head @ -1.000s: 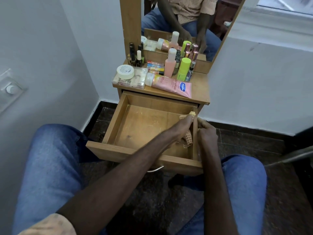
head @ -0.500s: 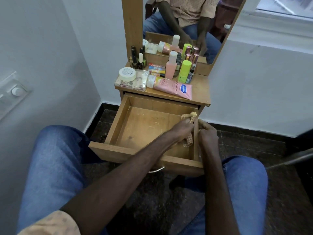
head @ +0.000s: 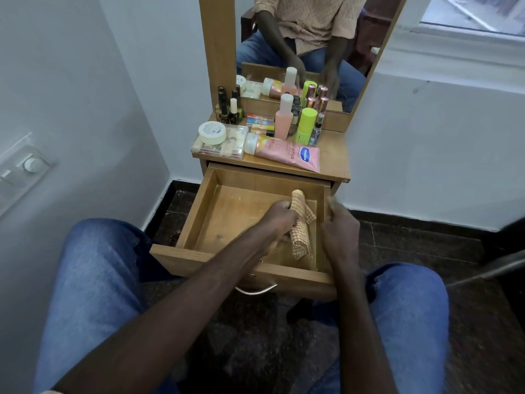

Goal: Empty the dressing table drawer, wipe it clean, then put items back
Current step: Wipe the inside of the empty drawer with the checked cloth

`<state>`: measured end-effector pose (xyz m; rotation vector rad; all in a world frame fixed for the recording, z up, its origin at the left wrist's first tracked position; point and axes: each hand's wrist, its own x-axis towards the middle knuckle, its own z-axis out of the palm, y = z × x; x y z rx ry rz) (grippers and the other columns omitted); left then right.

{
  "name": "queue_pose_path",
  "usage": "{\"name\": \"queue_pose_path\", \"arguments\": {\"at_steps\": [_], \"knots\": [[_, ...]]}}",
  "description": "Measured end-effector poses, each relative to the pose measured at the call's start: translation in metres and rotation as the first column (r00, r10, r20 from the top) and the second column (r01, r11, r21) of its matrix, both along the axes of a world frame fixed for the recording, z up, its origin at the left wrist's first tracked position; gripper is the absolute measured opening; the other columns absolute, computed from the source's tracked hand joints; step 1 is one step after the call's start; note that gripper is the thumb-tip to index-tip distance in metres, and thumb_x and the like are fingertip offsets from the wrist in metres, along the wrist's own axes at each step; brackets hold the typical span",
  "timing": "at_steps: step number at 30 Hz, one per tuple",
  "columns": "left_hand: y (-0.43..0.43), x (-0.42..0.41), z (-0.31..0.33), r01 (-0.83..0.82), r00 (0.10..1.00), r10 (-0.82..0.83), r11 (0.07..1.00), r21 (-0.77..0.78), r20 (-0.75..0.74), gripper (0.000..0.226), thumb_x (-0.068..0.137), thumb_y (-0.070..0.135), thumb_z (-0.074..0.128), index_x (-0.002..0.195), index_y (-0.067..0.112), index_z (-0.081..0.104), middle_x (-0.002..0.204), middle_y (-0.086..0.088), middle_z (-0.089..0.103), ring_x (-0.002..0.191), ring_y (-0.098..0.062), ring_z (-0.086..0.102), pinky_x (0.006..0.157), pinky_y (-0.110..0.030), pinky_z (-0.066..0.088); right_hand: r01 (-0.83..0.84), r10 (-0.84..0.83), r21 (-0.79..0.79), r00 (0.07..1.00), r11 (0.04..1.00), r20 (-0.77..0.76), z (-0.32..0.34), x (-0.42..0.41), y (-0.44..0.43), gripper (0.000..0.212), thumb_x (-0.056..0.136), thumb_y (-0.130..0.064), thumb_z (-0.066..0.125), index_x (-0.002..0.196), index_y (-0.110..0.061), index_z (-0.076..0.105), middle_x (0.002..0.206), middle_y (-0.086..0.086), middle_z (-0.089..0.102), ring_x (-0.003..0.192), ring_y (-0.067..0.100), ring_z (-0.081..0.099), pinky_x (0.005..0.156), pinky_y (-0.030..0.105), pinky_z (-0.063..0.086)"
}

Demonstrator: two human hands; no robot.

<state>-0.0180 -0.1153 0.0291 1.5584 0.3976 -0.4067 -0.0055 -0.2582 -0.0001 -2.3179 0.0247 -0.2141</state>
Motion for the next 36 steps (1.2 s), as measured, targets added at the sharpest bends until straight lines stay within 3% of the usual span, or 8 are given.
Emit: {"name": "queue_pose_path", "arguments": {"at_steps": [3, 8, 14, 18, 24, 27, 32, 36], "knots": [[0.011, -0.002, 0.009, -0.160, 0.987, 0.160, 0.987, -0.014, 0.011, 0.028, 0.099, -0.001, 0.038, 0.104, 0.007, 0.065, 0.088, -0.012, 0.069, 0.077, -0.026, 0.068, 0.068, -0.039, 0.058, -0.079, 0.073, 0.027, 0.981, 0.997, 0.178, 0.013, -0.008, 0.005, 0.037, 0.103, -0.012, 0.059, 0.140, -0.009, 0.064, 0.139, 0.007, 0.066, 0.124, 0.015, 0.064, 0.105, 0.030, 0.052], [0.027, -0.006, 0.011, -0.165, 0.985, 0.171, 0.957, -0.237, 0.007, 0.037, 0.106, 0.026, 0.042, 0.120, 0.000, 0.064, 0.105, -0.019, 0.072, 0.085, -0.025, 0.069, 0.070, -0.039, 0.060, -0.483, 0.525, 0.244, 0.838, 0.841, -0.149, 0.025, -0.022, 0.014, 0.046, 0.104, -0.040, 0.059, 0.147, -0.025, 0.056, 0.127, -0.004, 0.068, 0.105, 0.005, 0.068, 0.087, 0.025, 0.058], [0.051, -0.014, 0.010, 0.004, 1.000, -0.001, 0.933, -0.359, 0.008, 0.082, 0.100, 0.072, 0.035, 0.145, 0.005, 0.051, 0.134, -0.021, 0.065, 0.118, -0.032, 0.069, 0.101, -0.047, 0.056, -0.461, 0.481, 0.150, 0.866, 0.875, -0.140, 0.023, -0.019, 0.011, 0.051, 0.103, -0.021, 0.063, 0.152, -0.023, 0.049, 0.122, -0.005, 0.067, 0.099, 0.008, 0.069, 0.082, 0.027, 0.060], [0.068, -0.029, 0.021, -0.058, 0.957, 0.013, 0.987, 0.149, 0.288, 0.053, 0.107, 0.055, 0.039, 0.135, 0.017, 0.063, 0.130, -0.006, 0.070, 0.112, -0.016, 0.067, 0.101, -0.040, 0.052, -0.356, 0.380, 0.170, 0.914, 0.919, -0.140, 0.024, -0.017, 0.007, 0.049, 0.106, -0.012, 0.054, 0.154, -0.019, 0.046, 0.126, -0.006, 0.061, 0.095, -0.002, 0.064, 0.070, 0.014, 0.054], [0.110, -0.054, -0.003, -0.327, 0.848, -0.259, 0.434, 0.840, 0.463, 0.034, 0.104, 0.023, 0.046, 0.126, 0.015, 0.070, 0.128, -0.006, 0.070, 0.118, -0.020, 0.064, 0.101, -0.037, 0.050, -0.337, 0.351, 0.142, 0.932, 0.931, -0.088, 0.020, -0.017, 0.006, 0.050, 0.107, -0.009, 0.050, 0.155, -0.019, 0.045, 0.131, -0.004, 0.057, 0.099, -0.004, 0.060, 0.071, 0.008, 0.051], [0.127, -0.068, -0.011, -0.218, 0.898, -0.336, 0.219, 0.951, 0.283, 0.042, 0.103, 0.021, 0.046, 0.141, 0.010, 0.058, 0.153, -0.013, 0.052, 0.145, -0.029, 0.043, 0.122, -0.045, 0.033, -0.363, 0.376, 0.197, 0.926, 0.911, -0.029, 0.018, -0.015, 0.004, 0.049, 0.108, -0.006, 0.046, 0.154, -0.021, 0.049, 0.136, -0.003, 0.056, 0.106, 0.002, 0.062, 0.078, 0.009, 0.052], [0.142, -0.083, -0.017, -0.139, 0.936, -0.282, 0.249, 0.958, 0.209, 0.060, 0.105, 0.027, 0.047, 0.159, 0.006, 0.032, 0.169, -0.010, 0.023, 0.158, -0.025, 0.016, 0.128, -0.043, 0.019, -0.335, 0.369, 0.277, 0.926, 0.901, -0.081, 0.016, -0.012, 0.000, 0.043, 0.107, -0.006, 0.047, 0.144, -0.025, 0.060, 0.131, -0.003, 0.062, 0.100, 0.013, 0.065, 0.076, 0.022, 0.055], [0.149, -0.087, -0.014, -0.124, 0.944, -0.265, 0.267, 0.956, 0.196, 0.058, 0.107, 0.030, 0.041, 0.159, 0.005, 0.032, 0.170, -0.009, 0.023, 0.157, -0.024, 0.021, 0.126, -0.043, 0.027, -0.364, 0.325, -0.252, 0.928, 0.897, -0.182, 0.016, -0.016, 0.016, 0.042, 0.101, -0.006, 0.059, 0.143, -0.014, 0.061, 0.151, 0.010, 0.054, 0.131, 0.023, 0.057, 0.103, 0.032, 0.051]]}}
